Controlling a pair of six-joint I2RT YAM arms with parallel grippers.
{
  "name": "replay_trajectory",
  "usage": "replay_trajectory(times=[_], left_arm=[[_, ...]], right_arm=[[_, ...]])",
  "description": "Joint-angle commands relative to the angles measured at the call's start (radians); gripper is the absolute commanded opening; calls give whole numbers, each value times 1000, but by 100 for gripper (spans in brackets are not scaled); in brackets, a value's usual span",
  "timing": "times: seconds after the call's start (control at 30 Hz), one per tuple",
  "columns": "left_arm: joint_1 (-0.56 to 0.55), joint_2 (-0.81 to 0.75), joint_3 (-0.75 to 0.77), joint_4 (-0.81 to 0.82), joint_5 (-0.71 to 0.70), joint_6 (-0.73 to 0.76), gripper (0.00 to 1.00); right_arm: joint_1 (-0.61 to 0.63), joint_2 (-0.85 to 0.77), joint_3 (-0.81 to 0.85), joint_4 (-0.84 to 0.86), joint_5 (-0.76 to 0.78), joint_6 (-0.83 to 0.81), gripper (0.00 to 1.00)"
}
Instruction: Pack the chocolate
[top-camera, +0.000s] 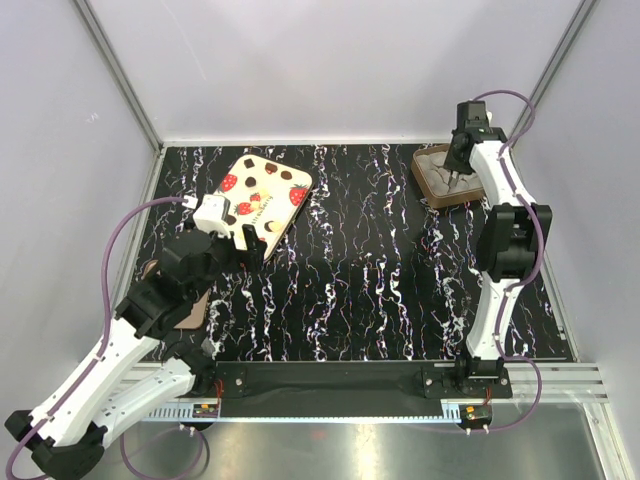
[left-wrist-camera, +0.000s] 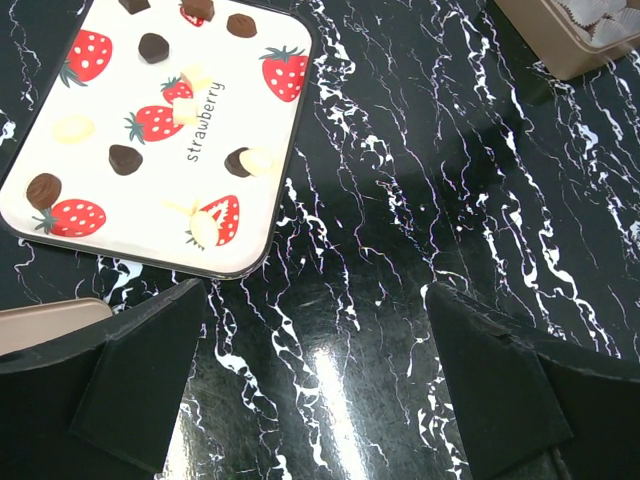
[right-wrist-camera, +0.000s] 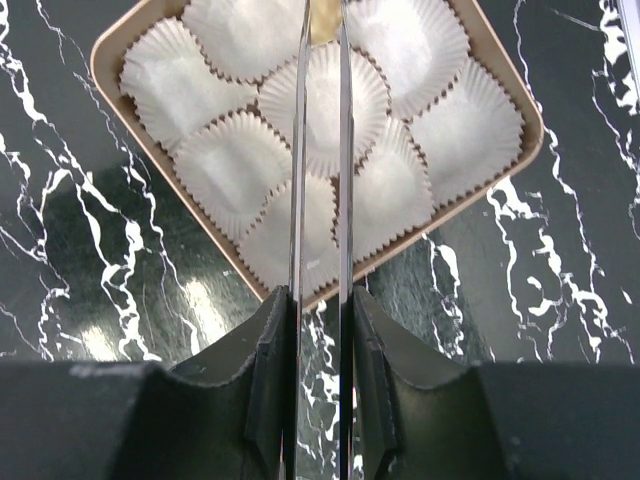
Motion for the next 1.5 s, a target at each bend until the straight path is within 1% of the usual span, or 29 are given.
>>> replay_trajectory(times=[0.0, 0.03, 0.27, 0.43, 0.6, 0.73, 0.87, 0.97, 1.03, 1.17, 1.27, 1.33, 1.43, 1.47], left_arm=[[4, 1, 5, 43, -32, 17, 99], [4, 1, 5, 42, -33, 18, 99], [4, 12, 8, 42, -36, 20, 99], [4, 21, 8, 42, -36, 22, 99], [4, 26, 9, 42, -36, 20, 99], [4, 27, 8, 43, -35, 20, 99], [6, 30, 8, 45, -30, 18, 99], [6, 32, 9, 45, -27, 18, 99], [6, 32, 8, 45, -27, 18, 99], [8, 29, 8, 45, -25, 15, 99], [8, 23, 6, 42, -25, 14, 99], [8, 15, 5, 43, -27, 15, 99], [8, 4, 5, 39, -36, 15, 99], [8, -5, 3, 39, -41, 17, 99]], right_arm=[[0, 22, 74, 53, 11, -22, 25], [-27, 38, 92, 52, 16, -24, 25], [-44, 100, 157, 38, 16, -38, 27], [-49, 129, 186, 38, 8, -42, 30], [-52, 141, 195, 40, 11, -53, 34], [-57, 147, 204, 41, 5, -56, 35], [-58, 154, 223, 36, 5, -61, 40], [-58, 152, 236, 27, -3, -67, 41], [-58, 144, 244, 23, -1, -70, 43], [-58, 128, 258, 0, -4, -73, 44], [-57, 98, 258, -19, -26, -61, 44], [-57, 69, 256, -37, -67, -44, 44], [-28, -9, 189, -33, -147, -7, 43], [-12, -35, 160, -17, -152, -3, 43]])
